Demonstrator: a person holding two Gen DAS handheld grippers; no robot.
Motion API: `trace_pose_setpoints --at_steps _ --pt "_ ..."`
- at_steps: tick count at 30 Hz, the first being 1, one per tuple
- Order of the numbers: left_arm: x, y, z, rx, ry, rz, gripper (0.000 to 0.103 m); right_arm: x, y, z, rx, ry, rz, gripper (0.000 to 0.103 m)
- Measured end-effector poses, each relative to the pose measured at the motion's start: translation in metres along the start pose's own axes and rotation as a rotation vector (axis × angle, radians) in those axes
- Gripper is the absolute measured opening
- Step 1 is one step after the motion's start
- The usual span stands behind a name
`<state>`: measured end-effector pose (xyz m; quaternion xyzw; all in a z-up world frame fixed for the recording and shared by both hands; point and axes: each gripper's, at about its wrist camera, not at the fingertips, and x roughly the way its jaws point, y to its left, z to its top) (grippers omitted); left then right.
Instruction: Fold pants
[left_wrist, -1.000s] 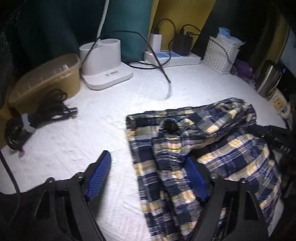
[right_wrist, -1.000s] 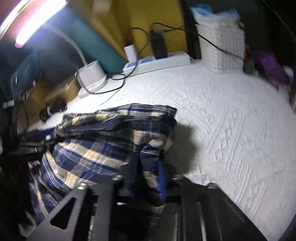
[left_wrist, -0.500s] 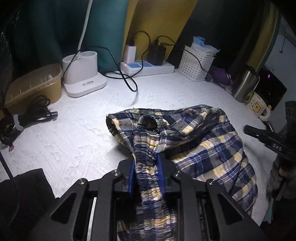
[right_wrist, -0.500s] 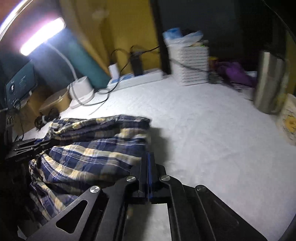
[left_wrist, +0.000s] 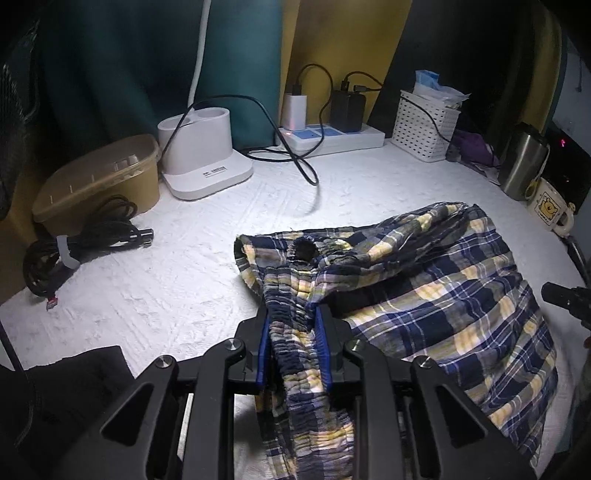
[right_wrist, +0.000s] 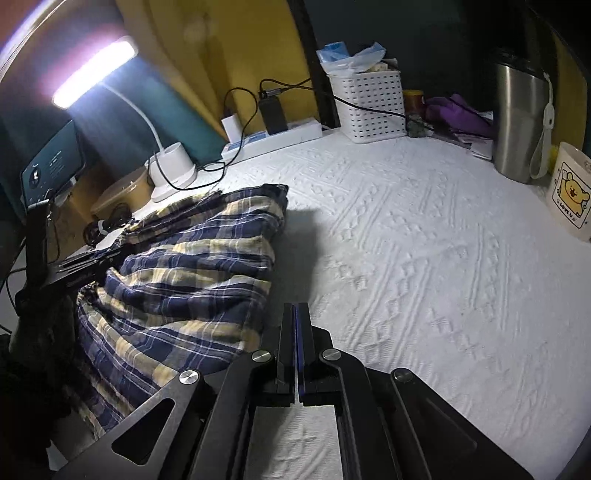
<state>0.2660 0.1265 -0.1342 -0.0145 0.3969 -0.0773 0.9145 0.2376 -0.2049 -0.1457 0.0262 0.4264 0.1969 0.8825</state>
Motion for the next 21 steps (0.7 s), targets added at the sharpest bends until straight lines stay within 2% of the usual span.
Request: trace_pose_setpoints --at_steps 3,8,11,14,15,18,19,21 --pt "-0.007 0.000 0.000 -0.001 -0.002 0.005 0.023 0.003 0.003 0.000 0.002 0.006 0.000 0.001" --pt "-0.023 0.008 -0.003 -0.051 -0.007 -0.030 0.025 0.008 0.003 0.002 -0.007 0.017 -0.029 0.001" --pt "-0.034 0.015 -0.010 -0.088 -0.008 -0.066 0.025 0.016 0.006 0.001 -0.075 0.054 -0.108 0.002" --pt "-0.031 0.017 -0.020 -0.093 0.027 -0.095 0.030 0.029 -0.001 -0.004 -0.106 0.114 -0.201 0.002" --pt "-0.030 0.014 -0.022 -0.089 0.034 -0.092 0.031 0.027 -0.003 -0.004 -0.120 0.090 -0.197 0.002" --pt "-0.021 0.013 -0.029 -0.091 0.064 -0.091 0.032 0.027 -0.006 -0.004 -0.150 0.099 -0.264 0.003" --pt "-0.019 0.013 -0.031 -0.088 0.067 -0.081 0.034 0.028 -0.007 -0.004 -0.162 0.100 -0.282 0.003" --pt "-0.016 0.013 -0.032 -0.084 0.067 -0.051 0.046 0.027 -0.009 -0.005 -0.180 0.095 -0.282 0.003"
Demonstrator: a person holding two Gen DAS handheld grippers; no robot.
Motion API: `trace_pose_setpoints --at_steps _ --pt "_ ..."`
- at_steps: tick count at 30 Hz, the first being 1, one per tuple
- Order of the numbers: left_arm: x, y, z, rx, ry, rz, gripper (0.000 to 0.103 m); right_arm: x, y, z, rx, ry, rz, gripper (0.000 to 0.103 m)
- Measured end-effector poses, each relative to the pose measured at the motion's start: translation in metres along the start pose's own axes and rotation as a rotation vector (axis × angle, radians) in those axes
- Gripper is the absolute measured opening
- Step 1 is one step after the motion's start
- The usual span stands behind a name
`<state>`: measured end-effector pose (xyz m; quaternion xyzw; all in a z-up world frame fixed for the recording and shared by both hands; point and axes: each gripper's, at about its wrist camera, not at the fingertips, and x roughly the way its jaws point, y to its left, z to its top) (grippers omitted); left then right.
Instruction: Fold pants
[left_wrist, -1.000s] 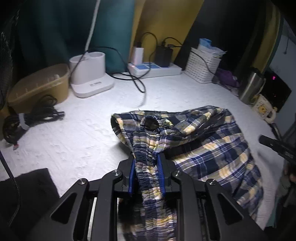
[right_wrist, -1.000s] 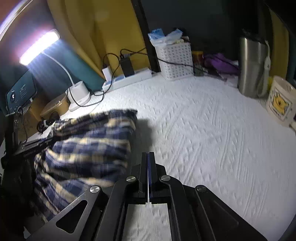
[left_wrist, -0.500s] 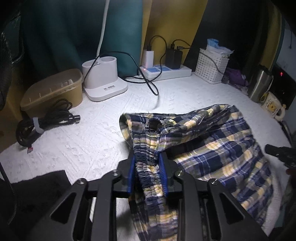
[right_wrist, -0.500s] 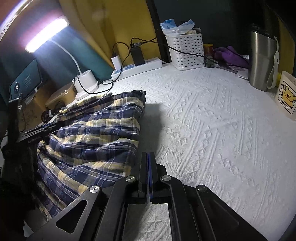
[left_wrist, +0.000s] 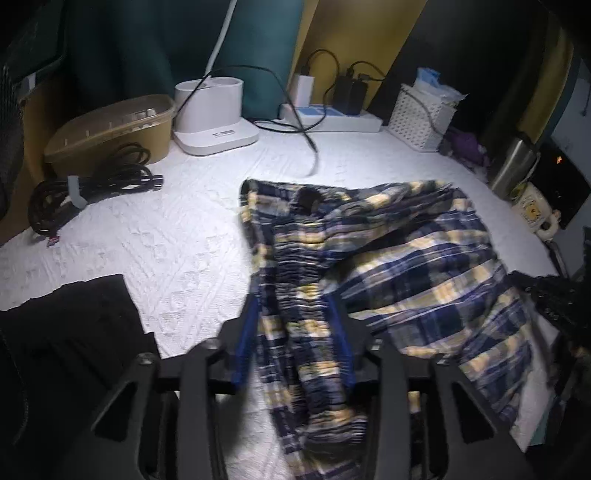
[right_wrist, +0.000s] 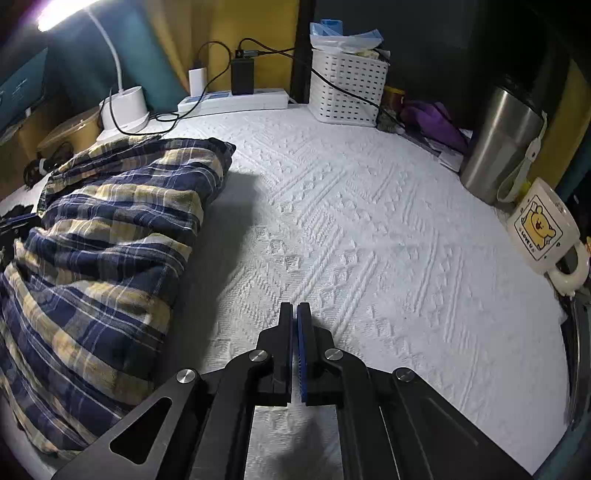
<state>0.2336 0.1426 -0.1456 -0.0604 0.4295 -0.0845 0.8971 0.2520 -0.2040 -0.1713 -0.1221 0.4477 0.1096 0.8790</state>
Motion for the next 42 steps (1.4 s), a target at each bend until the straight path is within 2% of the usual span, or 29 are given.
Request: trace_pose_setpoints --at_steps 2,4,5,6,7,8,9,11,14,19,22,24,27,29,33,34,36,40,42 --pt "0.004 0.003 -0.001 -0.018 0.003 0.005 0.053 -0.001 -0.002 -0.002 -0.008 -0.007 -0.024 0.003" --pt "0.004 0.005 0.000 -0.022 0.000 0.000 0.053 -0.001 -0.006 -0.003 -0.014 -0.017 -0.042 0.011" --pt "0.004 0.006 -0.001 -0.019 -0.001 0.003 0.053 -0.002 -0.008 -0.004 -0.011 -0.022 -0.055 0.022" --pt "0.004 0.004 -0.001 -0.012 -0.003 0.009 0.053 -0.003 -0.011 -0.004 -0.005 -0.023 -0.080 0.044" --pt "0.004 0.003 -0.002 -0.007 -0.005 0.011 0.053 -0.004 -0.014 -0.005 0.002 -0.022 -0.118 0.062" --pt "0.004 0.003 -0.001 -0.004 -0.005 0.010 0.053 -0.003 -0.020 -0.005 0.016 -0.017 -0.160 0.101" --pt "0.004 0.004 -0.001 -0.005 -0.005 0.006 0.053 0.001 -0.031 -0.006 0.048 0.016 -0.161 0.103" --pt "0.004 0.005 -0.001 -0.011 -0.005 -0.011 0.050 0.004 -0.043 -0.008 0.106 0.038 -0.084 0.103" --pt "0.002 0.003 -0.001 0.000 -0.012 -0.029 0.041 0.001 -0.049 -0.008 0.126 0.026 -0.068 0.103" --pt "-0.010 0.001 0.002 -0.001 -0.039 -0.030 0.040 -0.023 -0.029 0.006 0.139 -0.087 0.052 0.103" --pt "-0.026 0.002 0.002 -0.014 -0.070 -0.056 0.040 -0.032 -0.005 0.011 0.090 -0.137 0.042 0.103" --pt "-0.037 0.001 0.001 -0.015 -0.092 -0.067 0.040 -0.027 0.010 0.015 0.065 -0.121 0.059 0.103" --pt "-0.048 -0.002 -0.002 -0.006 -0.100 -0.084 0.041 -0.022 0.025 0.015 0.076 -0.098 0.156 0.103" --pt "-0.051 -0.006 -0.005 0.006 -0.092 -0.090 0.041 -0.020 0.031 0.014 0.092 -0.078 0.190 0.103" --pt "-0.035 -0.011 -0.018 0.018 -0.022 -0.093 0.041 -0.009 0.037 0.013 0.138 -0.027 0.261 0.077" --pt "-0.028 -0.011 -0.021 0.008 0.005 -0.086 0.041 -0.006 0.040 0.012 0.140 -0.017 0.300 0.075" --pt "-0.020 -0.008 -0.026 -0.016 0.033 -0.095 0.043 -0.004 0.047 0.009 0.132 -0.002 0.328 0.060" --pt "-0.020 -0.008 -0.030 -0.037 0.021 -0.104 0.046 -0.007 0.058 0.002 0.094 -0.016 0.328 0.039" --pt "-0.020 -0.007 -0.032 -0.052 0.010 -0.118 0.045 -0.008 0.059 0.001 0.096 -0.022 0.329 0.013"
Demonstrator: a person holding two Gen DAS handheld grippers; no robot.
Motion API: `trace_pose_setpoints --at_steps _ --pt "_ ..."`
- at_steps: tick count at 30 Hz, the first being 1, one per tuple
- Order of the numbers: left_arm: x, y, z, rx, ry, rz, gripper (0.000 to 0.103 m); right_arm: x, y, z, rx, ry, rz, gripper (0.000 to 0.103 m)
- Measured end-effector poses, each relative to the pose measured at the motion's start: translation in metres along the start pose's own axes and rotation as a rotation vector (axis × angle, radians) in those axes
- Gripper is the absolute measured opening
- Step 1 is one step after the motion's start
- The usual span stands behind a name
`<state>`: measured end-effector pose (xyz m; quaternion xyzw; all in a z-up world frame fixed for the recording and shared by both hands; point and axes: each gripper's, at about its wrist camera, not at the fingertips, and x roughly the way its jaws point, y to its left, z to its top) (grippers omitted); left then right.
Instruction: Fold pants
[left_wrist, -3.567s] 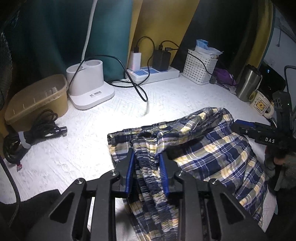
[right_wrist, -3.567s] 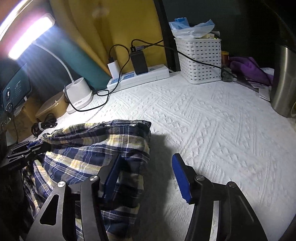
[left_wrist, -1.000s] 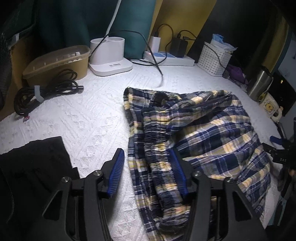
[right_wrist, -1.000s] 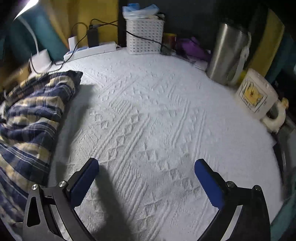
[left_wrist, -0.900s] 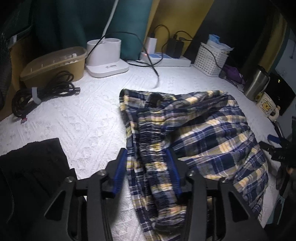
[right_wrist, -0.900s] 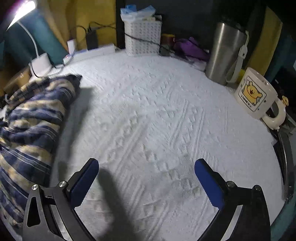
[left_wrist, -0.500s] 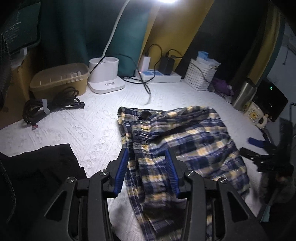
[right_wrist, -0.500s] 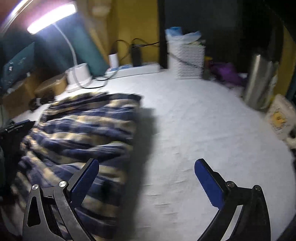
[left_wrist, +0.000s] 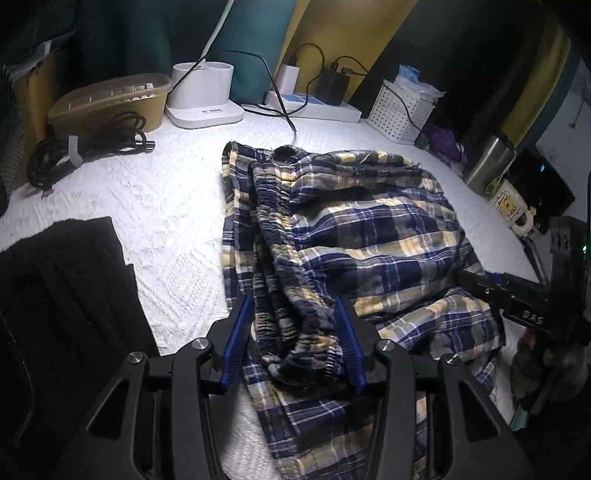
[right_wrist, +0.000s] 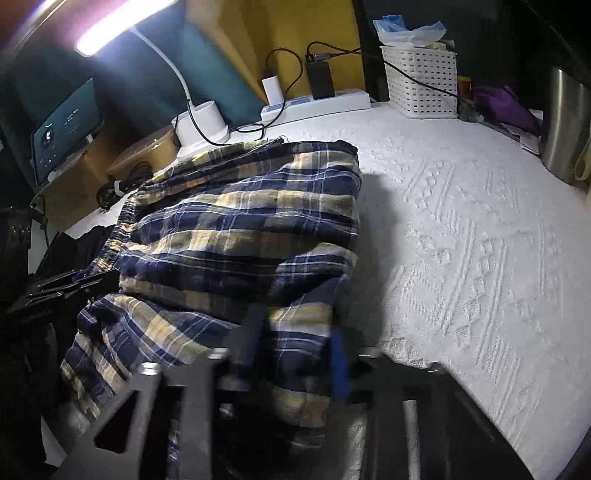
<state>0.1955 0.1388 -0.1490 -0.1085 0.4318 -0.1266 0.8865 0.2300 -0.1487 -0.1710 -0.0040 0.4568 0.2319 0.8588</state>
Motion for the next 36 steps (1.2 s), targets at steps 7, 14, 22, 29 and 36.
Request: trace_pose_setpoints --at_steps 7,14,22,29,36 --pt "-0.011 -0.009 -0.007 0.004 -0.017 -0.051 0.024 -0.026 0.004 -0.001 -0.003 -0.028 -0.020 0.005" --pt "-0.024 -0.036 -0.020 0.007 0.008 -0.139 0.024 -0.062 -0.008 -0.018 0.017 -0.016 -0.074 0.005" --pt "-0.009 -0.043 -0.020 0.054 0.038 -0.055 0.024 -0.051 -0.016 -0.040 0.011 0.016 -0.107 0.017" --pt "-0.022 -0.043 -0.011 0.075 0.019 -0.043 0.026 -0.057 -0.031 -0.035 0.033 -0.033 -0.149 0.084" --pt "-0.035 -0.050 0.009 0.118 -0.025 -0.037 0.029 -0.064 -0.042 -0.022 0.050 -0.089 -0.165 0.084"
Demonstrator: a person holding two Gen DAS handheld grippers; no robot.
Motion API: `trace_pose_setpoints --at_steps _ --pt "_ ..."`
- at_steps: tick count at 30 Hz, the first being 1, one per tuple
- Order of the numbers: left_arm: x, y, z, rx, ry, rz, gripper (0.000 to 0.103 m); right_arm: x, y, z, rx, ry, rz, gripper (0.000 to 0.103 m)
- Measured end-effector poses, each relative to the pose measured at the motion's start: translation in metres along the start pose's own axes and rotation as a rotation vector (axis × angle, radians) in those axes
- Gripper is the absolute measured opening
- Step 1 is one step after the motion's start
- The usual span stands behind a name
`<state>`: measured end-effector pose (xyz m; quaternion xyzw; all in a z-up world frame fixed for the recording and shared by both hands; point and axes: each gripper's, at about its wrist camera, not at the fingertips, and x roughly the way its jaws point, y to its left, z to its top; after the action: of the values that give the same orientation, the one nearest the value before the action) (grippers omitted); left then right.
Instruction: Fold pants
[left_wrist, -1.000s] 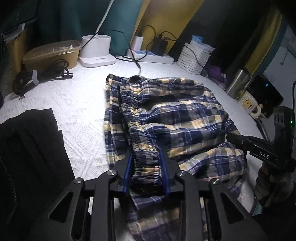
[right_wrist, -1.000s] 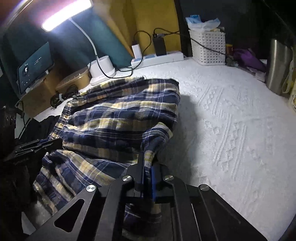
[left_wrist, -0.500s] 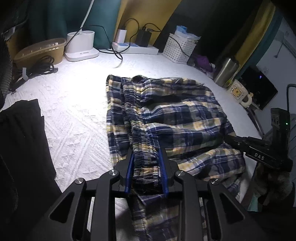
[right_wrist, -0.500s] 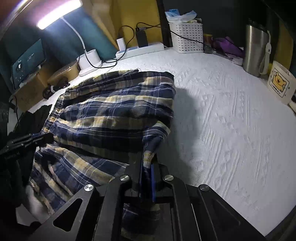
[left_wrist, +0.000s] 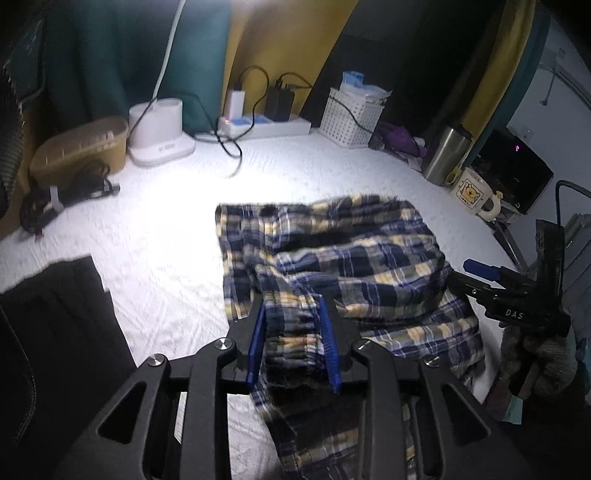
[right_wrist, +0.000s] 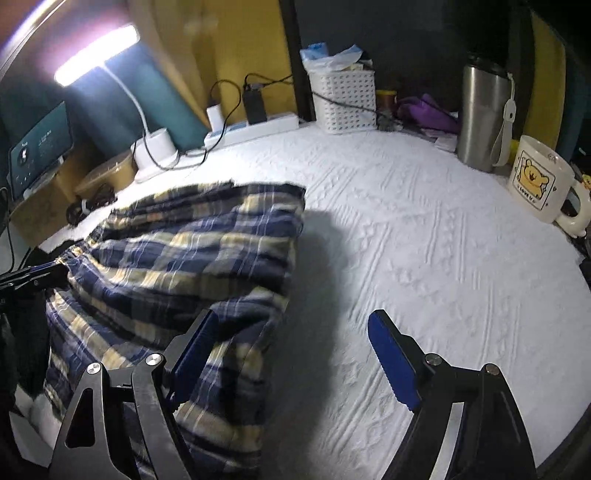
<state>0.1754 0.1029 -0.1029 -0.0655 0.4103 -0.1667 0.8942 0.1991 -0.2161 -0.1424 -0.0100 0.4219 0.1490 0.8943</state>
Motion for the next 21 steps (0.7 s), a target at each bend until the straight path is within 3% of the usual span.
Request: trace_pose_setpoints --at_steps 2,3,6,8,13,21 --pt "-0.004 0.002 0.005 0.003 -0.019 0.016 0.030 0.001 -0.002 0.005 -0.008 -0.010 0.005 0.081" --pt "-0.007 0.003 0.008 0.001 -0.030 0.020 0.030 0.002 -0.002 0.007 -0.012 -0.011 0.007 0.071" --pt "-0.013 0.010 0.017 -0.006 -0.063 0.029 0.033 0.008 -0.003 0.014 -0.023 -0.001 0.019 0.060" --pt "-0.009 0.013 0.023 0.005 -0.070 0.041 0.041 0.013 -0.003 0.017 -0.023 0.007 0.042 0.060" --pt "0.015 0.009 0.034 0.062 -0.049 0.065 0.041 0.023 -0.001 0.031 -0.033 0.004 0.063 0.053" --pt "0.038 -0.008 0.038 0.172 -0.025 0.009 0.041 0.040 0.000 0.057 -0.059 -0.003 0.080 0.045"
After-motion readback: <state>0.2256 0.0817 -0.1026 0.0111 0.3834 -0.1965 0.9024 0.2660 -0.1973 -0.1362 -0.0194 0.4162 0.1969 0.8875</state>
